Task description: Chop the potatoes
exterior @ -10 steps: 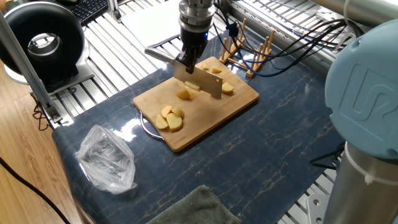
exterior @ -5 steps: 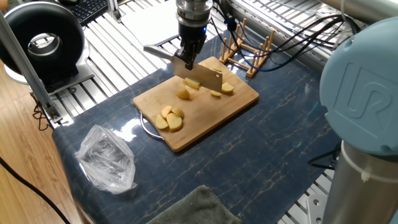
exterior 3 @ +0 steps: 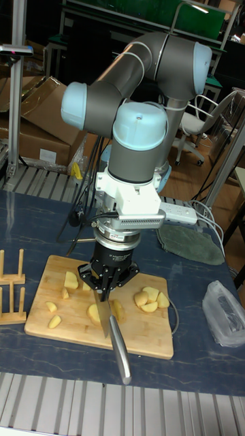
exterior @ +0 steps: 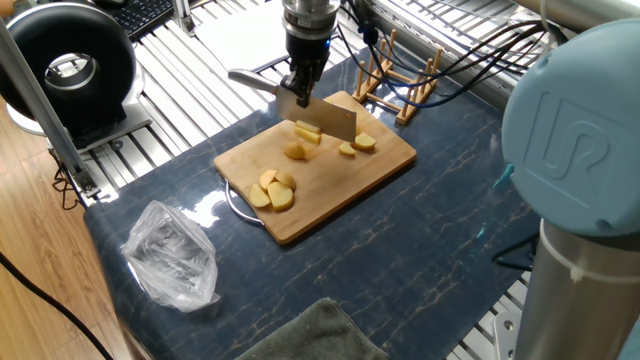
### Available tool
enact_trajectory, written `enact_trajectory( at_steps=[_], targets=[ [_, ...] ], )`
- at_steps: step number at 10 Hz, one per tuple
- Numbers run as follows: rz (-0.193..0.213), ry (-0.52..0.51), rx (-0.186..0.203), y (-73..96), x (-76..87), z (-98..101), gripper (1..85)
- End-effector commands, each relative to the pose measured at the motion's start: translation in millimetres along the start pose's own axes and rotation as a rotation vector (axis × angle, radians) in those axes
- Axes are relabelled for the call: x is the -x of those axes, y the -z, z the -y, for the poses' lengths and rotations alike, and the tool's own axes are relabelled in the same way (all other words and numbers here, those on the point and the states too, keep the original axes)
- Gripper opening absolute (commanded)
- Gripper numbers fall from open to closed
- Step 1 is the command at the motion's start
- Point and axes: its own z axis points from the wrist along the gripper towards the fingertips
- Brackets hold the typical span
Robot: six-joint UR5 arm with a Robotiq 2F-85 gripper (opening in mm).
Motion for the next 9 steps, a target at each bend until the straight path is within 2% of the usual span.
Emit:
enact_trajectory(
  at_steps=[1,9],
  targets=[
    [0.016,0.001,0.011,-3.3,8.5,1.8,1.0],
    [0.014,-0.016,0.028,-2.1,15.0,-4.6,1.0]
  ],
)
